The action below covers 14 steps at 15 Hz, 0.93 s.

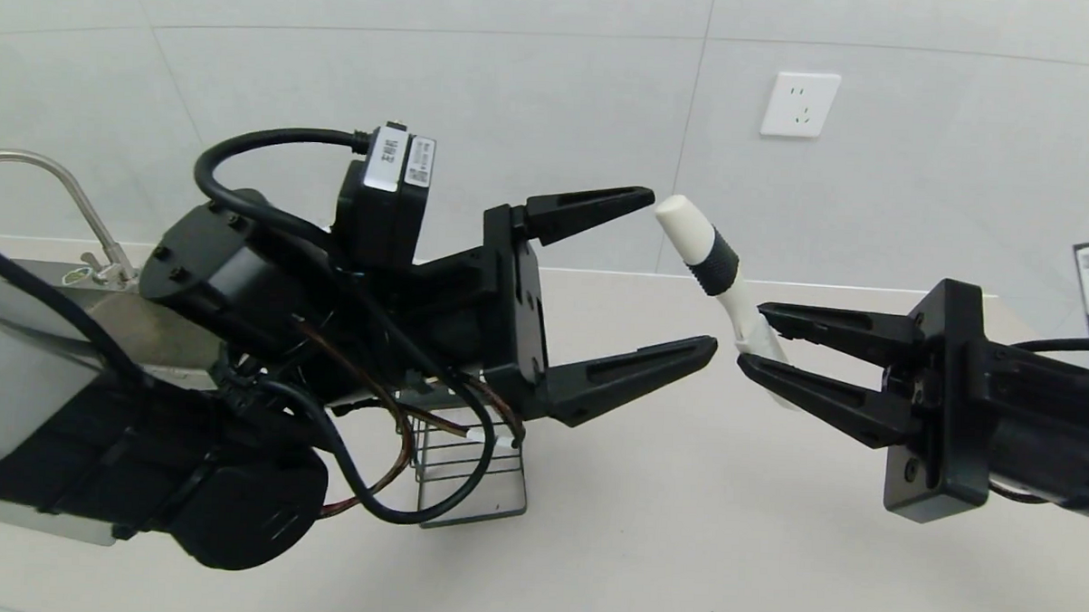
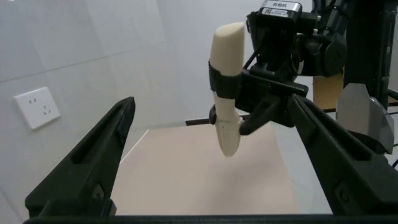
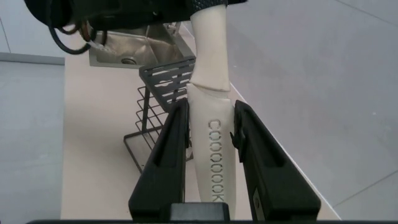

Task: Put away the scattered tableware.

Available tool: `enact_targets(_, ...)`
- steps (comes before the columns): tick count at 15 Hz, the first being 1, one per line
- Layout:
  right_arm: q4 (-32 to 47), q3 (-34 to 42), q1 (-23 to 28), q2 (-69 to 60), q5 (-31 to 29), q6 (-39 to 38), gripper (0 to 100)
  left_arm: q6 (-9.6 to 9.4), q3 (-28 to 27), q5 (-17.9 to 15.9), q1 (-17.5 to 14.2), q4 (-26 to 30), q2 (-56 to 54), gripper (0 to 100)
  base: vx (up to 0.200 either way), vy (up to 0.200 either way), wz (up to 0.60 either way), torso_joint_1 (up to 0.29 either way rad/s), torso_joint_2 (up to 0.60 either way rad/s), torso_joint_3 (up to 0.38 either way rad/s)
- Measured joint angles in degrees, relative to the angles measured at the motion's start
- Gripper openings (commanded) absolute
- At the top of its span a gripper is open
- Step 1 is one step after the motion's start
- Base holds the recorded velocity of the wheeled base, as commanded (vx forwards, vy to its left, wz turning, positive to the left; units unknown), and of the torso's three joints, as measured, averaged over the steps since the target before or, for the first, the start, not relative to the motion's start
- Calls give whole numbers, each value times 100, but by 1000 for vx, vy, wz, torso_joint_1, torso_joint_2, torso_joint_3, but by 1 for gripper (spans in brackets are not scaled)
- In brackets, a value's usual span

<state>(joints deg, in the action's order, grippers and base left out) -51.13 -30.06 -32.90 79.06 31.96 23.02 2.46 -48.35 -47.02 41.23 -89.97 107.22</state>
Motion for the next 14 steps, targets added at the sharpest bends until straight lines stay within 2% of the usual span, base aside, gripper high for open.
enact_targets(2,-7,5,2,2,2,7,0,13,-276,2,141,0,224,100,0,0,0,0,0,0)
enact_targets(6,-11,-9,29,40,2,7,0,126,-683,2,234,2,518,100,0,0,0,0,0,0)
enact_targets(13,-73,-78,93,187,0,33,0,112,-735,0,317,2,563,100,0,0,0,0,0,0)
enact_targets(14,-77,-80,99,195,2,33,0,112,-738,0,325,2,562,0,0,0,0,0,0,0)
